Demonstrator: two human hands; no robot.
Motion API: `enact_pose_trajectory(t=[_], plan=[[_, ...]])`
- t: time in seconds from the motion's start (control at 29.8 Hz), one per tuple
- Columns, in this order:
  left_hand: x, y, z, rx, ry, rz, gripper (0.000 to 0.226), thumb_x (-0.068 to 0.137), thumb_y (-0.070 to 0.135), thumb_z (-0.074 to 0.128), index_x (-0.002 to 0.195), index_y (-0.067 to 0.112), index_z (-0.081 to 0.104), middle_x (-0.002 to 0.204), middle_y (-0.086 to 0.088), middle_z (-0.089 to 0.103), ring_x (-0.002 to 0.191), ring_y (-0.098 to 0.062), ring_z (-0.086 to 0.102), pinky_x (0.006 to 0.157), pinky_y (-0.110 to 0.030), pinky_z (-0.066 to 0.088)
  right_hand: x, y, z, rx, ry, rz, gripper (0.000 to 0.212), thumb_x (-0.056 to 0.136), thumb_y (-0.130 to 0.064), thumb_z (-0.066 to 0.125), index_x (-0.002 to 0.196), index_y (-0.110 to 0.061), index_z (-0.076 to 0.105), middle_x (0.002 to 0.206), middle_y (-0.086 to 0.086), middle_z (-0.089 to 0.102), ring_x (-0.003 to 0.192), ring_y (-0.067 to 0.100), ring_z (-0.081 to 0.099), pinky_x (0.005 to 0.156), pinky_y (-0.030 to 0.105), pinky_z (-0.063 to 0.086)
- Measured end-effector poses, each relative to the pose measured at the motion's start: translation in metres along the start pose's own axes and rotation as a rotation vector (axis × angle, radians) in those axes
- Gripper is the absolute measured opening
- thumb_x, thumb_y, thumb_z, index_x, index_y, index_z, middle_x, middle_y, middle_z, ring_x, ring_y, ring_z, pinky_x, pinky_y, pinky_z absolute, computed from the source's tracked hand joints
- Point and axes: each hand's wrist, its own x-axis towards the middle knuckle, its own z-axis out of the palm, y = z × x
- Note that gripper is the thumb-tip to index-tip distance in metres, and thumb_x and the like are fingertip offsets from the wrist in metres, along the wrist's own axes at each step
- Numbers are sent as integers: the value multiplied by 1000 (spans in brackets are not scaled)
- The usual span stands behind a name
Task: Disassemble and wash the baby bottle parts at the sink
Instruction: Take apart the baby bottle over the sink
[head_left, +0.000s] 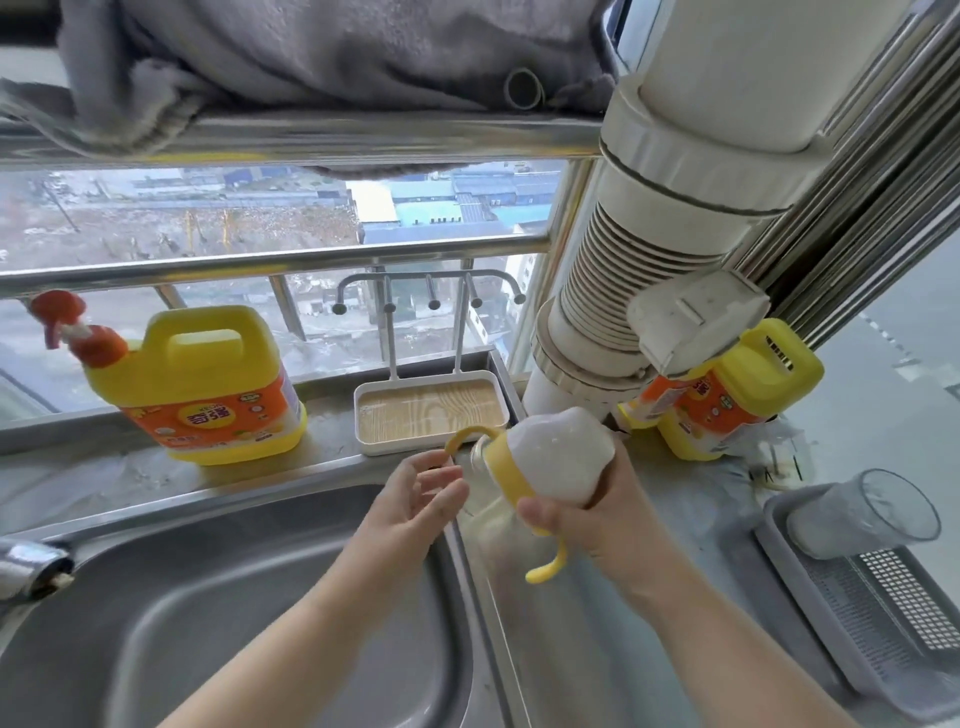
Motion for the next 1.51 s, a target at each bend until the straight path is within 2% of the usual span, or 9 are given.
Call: enact_pose_trajectory(t=[0.17, 0.27, 0.4, 0.54, 0.67, 0.81, 0.91, 1.28, 1.51], plan=[[-2, 23, -30, -62, -156, -168, 109, 31, 81, 72, 126, 35, 43, 113, 10, 68, 107, -10, 63, 96, -40, 43, -12, -9, 28, -28, -163, 17, 89, 40, -24, 89, 118, -34, 48, 109, -8, 63, 98, 7, 63, 74, 23, 52], [-16, 36, -52, 85, -206, -77, 81, 51, 73, 71, 118, 29, 56, 108, 2, 70, 105, -18, 64, 96, -42, 47, -20, -18, 44, -45, -300, 40, 89, 48, -12, 88, 124, -29, 45, 117, 0, 58, 102, 10, 61, 77, 24, 53], [-32, 49, -73, 353, -248, 27, 37, 84, 50, 55, 89, 14, 63, 69, 7, 66, 72, -11, 61, 77, -28, 51, -30, -25, 55, -121, -390, 94, 98, 46, -22, 88, 130, -35, 38, 123, 1, 52, 108, 15, 59, 83, 31, 54], [-47, 58, -81, 408, -237, 10, 30, 95, 33, 49, 75, 11, 56, 61, 1, 53, 60, -12, 51, 73, -34, 48, -41, -27, 67, -125, -405, 138, 100, 43, -24, 84, 130, -38, 35, 123, 0, 54, 110, 17, 58, 86, 32, 53], [-62, 56, -82, 256, -121, -16, 31, 92, 30, 56, 67, 13, 52, 58, 1, 47, 55, -15, 42, 60, -34, 39, -52, -24, 88, -45, -320, 138, 95, 46, -31, 82, 131, -32, 38, 122, 5, 56, 106, 17, 61, 77, 27, 53], [-81, 45, -64, 322, 113, 134, 47, 86, 41, 62, 54, 14, 40, 49, 11, 33, 47, -7, 31, 49, -19, 27, -63, -16, 119, 58, 37, 111, 87, 39, -60, 78, 114, -21, 58, 105, 10, 67, 93, 25, 66, 61, 35, 54], [-88, 36, -61, 205, 139, 124, 57, 84, 47, 58, 59, -1, 42, 52, 1, 31, 49, -14, 27, 49, -27, 24, -70, -13, 130, 70, 192, 71, 73, 37, -54, 77, 103, -25, 61, 98, 3, 69, 91, 23, 67, 75, 45, 57], [-80, 40, -66, -46, -117, -201, 42, 96, 29, 48, 56, 18, 39, 46, 4, 23, 39, -9, 16, 35, -17, 17, -71, -25, 92, -114, -204, -75, 67, 44, -35, 77, 108, -25, 58, 106, 3, 66, 95, 18, 64, 78, 33, 56], [-65, 14, -67, 163, -43, -131, 29, 95, 30, 50, 80, 5, 54, 48, 5, 28, 39, -9, 23, 39, -18, 23, -53, 3, 57, 121, 35, 0, 63, 46, -44, 80, 105, -31, 62, 100, -3, 68, 92, 15, 66, 72, 28, 54]])
